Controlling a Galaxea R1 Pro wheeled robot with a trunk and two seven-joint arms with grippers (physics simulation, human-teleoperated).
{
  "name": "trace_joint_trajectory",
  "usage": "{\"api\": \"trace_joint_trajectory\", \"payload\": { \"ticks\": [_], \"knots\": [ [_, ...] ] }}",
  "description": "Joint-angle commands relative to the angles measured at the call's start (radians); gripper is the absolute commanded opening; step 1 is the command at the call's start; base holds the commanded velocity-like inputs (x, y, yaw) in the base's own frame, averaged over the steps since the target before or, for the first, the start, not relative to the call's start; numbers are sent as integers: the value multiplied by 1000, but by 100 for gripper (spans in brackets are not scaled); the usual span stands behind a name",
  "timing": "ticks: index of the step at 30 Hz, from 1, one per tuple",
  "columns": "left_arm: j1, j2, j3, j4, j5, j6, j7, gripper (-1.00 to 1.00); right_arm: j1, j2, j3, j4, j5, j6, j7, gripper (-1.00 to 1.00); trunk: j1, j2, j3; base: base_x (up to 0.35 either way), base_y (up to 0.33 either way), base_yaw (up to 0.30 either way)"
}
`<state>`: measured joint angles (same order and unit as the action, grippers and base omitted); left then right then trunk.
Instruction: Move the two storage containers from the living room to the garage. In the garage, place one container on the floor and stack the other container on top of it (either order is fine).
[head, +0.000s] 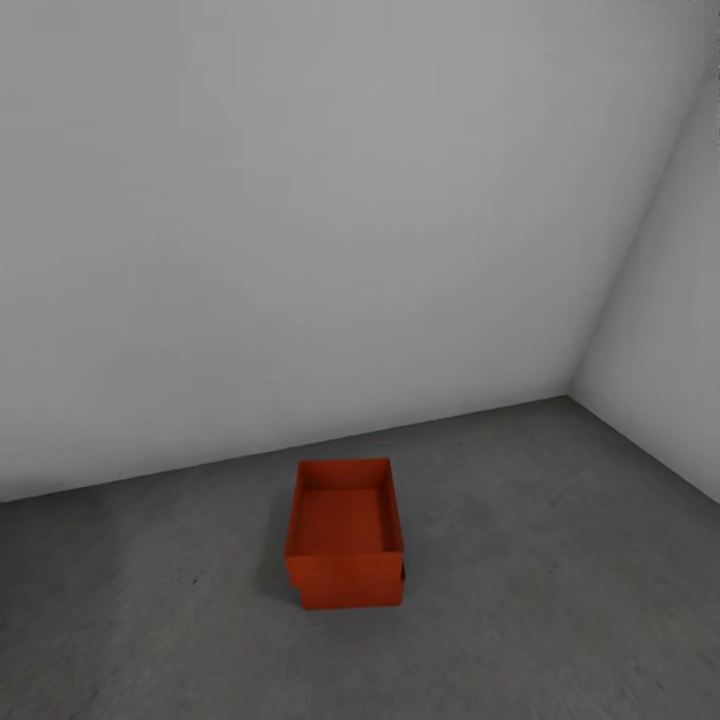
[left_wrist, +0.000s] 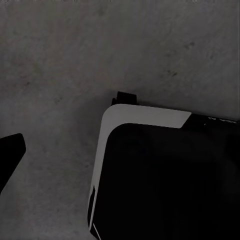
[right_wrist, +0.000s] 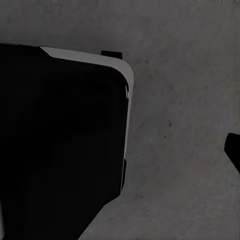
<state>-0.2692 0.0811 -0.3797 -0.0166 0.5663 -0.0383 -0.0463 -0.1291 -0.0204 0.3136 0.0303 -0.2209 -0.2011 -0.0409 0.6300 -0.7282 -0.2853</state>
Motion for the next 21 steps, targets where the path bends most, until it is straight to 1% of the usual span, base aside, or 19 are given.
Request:
{"api": "trace_joint_trajectory", "payload": {
  "ticks": [1, 21],
  "knots": [
    [-1, 0, -8, 1, 10, -3, -4, 100, -1, 0, 9, 3, -9, -6, -1, 100, 0, -1, 0, 0, 0, 0],
    [-1, 0, -8, 1, 10, -3, -4, 100, -1, 0, 9, 3, -8, -6, -1, 100, 0, -1, 34, 0, 0, 0]
  ]
}}
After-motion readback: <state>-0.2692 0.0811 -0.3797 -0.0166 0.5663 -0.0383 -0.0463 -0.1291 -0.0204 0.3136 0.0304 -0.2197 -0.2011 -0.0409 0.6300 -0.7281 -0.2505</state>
